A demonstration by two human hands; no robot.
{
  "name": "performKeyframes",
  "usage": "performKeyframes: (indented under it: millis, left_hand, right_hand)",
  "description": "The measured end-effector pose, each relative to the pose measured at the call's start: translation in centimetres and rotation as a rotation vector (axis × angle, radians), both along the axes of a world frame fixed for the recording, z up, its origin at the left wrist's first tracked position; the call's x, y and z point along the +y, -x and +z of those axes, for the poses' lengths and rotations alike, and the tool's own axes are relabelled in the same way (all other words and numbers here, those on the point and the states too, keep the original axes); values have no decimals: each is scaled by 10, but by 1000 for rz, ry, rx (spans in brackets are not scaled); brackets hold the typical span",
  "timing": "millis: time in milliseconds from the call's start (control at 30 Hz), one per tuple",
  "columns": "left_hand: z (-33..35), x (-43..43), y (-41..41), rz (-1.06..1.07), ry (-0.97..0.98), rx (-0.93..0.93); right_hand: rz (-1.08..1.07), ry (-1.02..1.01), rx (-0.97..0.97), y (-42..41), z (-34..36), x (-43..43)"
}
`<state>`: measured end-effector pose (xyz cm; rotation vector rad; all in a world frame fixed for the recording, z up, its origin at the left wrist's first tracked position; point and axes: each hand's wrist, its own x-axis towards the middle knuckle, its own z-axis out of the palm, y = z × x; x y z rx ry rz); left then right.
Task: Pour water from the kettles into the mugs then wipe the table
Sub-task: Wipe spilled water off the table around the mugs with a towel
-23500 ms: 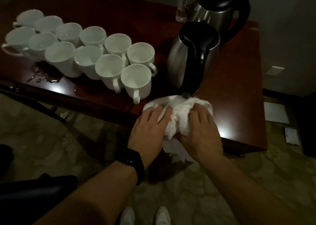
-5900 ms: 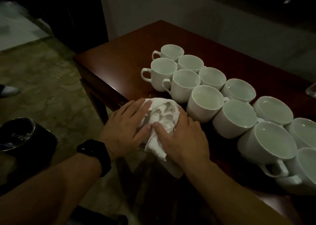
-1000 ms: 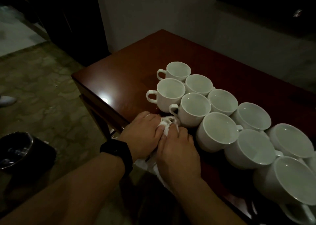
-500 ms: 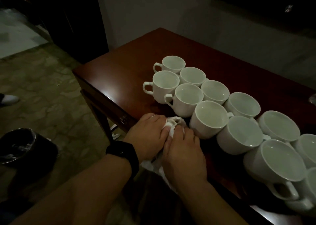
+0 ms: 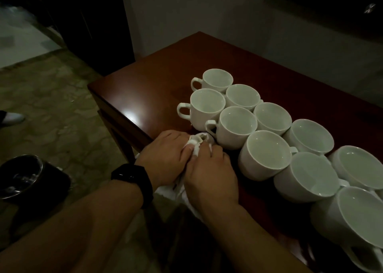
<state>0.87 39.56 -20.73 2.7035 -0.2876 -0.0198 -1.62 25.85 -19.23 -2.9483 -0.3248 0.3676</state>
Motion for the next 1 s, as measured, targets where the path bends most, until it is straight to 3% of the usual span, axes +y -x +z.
performKeyframes:
  millis: [533,1000]
  left_hand:
    - [-1,38,-20,35,-12,55]
    - [-6,57,-27,61,13,41]
  right_hand:
    - [124,67,-96,-24,-4,36]
    - [-25,-163,-162,-29,-10,49]
